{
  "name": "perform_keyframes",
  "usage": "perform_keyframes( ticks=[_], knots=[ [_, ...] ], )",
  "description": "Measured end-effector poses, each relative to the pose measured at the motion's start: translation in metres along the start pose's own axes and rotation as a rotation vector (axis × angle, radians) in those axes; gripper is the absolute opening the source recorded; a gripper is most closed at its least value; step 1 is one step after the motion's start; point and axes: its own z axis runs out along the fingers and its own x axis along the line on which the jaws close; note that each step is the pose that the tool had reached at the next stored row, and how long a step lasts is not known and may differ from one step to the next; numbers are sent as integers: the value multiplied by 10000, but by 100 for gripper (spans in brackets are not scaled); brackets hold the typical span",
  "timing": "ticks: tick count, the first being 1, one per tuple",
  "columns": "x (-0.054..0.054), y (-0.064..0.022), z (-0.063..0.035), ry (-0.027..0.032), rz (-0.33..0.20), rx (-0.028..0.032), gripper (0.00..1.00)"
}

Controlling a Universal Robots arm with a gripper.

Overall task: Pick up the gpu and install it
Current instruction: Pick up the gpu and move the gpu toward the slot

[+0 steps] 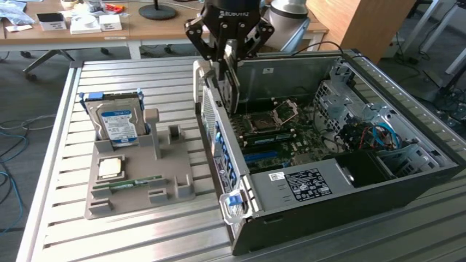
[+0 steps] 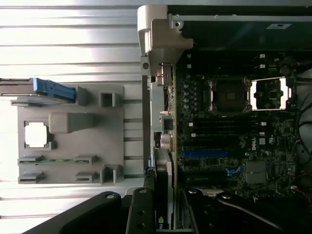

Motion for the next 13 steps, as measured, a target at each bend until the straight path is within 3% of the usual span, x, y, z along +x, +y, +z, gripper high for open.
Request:
perform_keyframes(
  ticks=[13],
  knots=[
    [-499,20,12,4,1,-102,27]
  ],
)
